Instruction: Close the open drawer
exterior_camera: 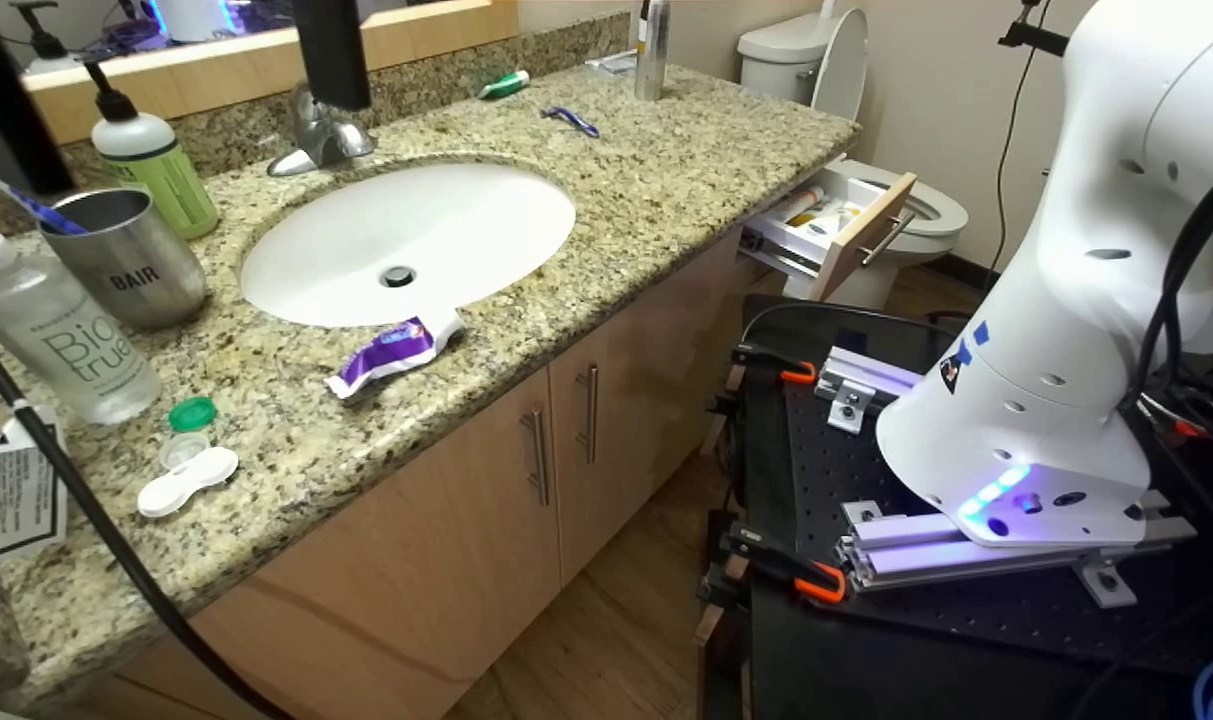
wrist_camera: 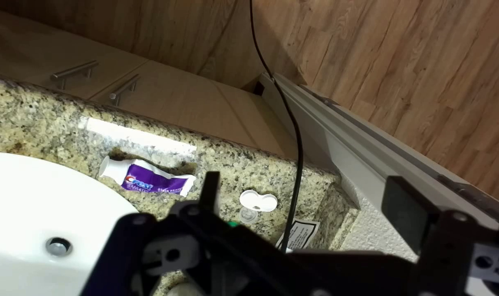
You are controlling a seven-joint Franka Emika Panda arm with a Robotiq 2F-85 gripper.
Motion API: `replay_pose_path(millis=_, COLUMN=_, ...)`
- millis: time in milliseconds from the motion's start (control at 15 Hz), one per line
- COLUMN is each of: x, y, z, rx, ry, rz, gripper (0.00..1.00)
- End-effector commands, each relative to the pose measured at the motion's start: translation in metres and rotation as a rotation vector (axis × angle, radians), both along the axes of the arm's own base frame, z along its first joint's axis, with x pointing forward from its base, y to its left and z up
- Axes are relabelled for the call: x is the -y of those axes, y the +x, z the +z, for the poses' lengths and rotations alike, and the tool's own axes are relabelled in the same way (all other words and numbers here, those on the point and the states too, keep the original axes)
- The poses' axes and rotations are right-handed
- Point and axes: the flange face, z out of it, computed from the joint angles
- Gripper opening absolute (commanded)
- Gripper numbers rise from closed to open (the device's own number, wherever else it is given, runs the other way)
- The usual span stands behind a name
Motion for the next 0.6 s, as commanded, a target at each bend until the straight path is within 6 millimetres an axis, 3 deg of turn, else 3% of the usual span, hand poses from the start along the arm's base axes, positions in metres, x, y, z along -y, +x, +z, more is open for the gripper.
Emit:
replay_pose_path(millis=0, x=0.000, y=0.000, z=0.001, rx=-0.001, ry=0.000, rz=0.000, gripper=1.00)
replay_pose_path(millis=67, x=-0.002, y=0.007, z=-0.003, rx=0.017, ry=-0.025, rz=-0.035, gripper=1.00)
replay_pose_path(millis=133, x=0.008, y=0.011, z=-0.007, rx=-0.018, ry=-0.014, rz=-0.070, gripper=1.00)
replay_pose_path(millis=267, x=0.057, y=0.014, z=-0.020, rx=-0.011, ry=-0.016, rz=-0.147, gripper=1.00)
replay_pose_path(millis=333, x=0.068, y=0.008, z=-0.022, rx=-0.007, ry=-0.010, rz=-0.147, gripper=1.00)
replay_pose_path(millis=533, x=0.067, y=0.000, z=-0.020, rx=-0.014, ry=-0.004, rz=-0.147, gripper=1.00)
